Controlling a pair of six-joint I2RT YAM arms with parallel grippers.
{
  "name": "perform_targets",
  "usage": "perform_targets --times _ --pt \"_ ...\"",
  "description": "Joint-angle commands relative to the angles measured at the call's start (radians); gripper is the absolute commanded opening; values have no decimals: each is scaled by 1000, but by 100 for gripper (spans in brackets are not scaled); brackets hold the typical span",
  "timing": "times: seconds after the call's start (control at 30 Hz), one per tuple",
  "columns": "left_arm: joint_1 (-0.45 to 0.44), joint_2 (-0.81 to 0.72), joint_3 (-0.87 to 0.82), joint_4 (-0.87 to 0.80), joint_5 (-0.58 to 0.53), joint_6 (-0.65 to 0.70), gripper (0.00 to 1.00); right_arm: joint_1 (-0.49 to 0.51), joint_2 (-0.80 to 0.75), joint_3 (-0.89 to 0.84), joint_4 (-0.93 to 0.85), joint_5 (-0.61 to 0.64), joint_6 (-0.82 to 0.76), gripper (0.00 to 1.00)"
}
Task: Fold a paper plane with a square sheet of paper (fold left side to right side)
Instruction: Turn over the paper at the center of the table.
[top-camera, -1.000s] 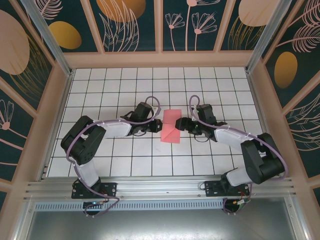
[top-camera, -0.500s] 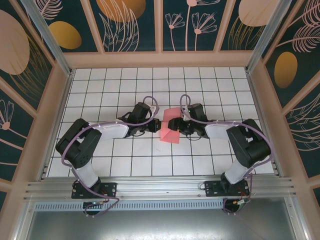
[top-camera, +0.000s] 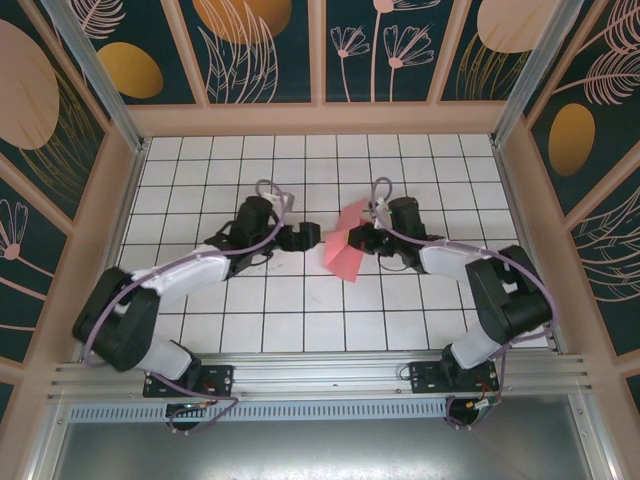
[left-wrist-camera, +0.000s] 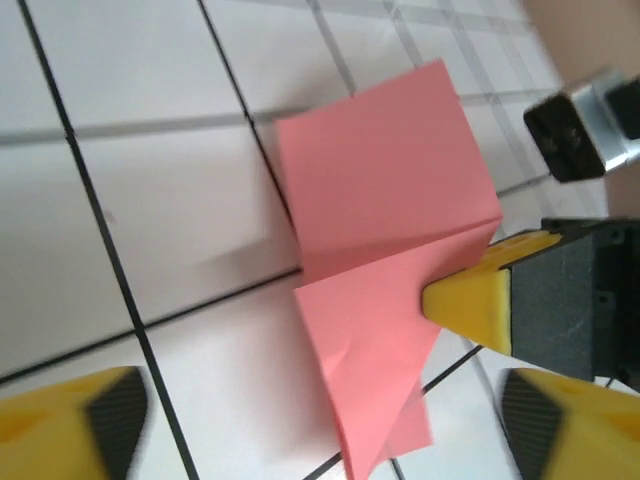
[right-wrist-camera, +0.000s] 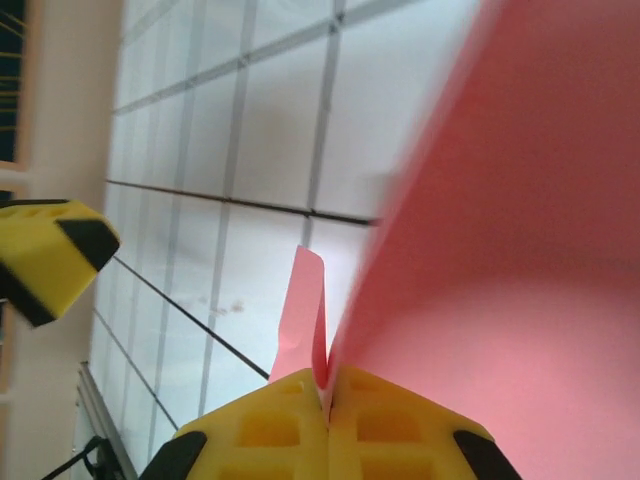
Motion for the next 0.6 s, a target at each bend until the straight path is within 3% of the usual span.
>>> perform_targets --times 0.0,0.13,0.33,0.57 --pt "63 -132 -56 126 56 -76 99 -63 -124 24 145 -135 -64 0" --pt "97 -226 -81 342 204 -166 99 -133 -230 51 278 -269 -45 0" --pt "95 -163 3 620 453 -299 99 -143 -290 173 393 -409 -4 0" --pt "75 -67 82 776 566 -369 99 -75 -277 288 336 -438 -23 0"
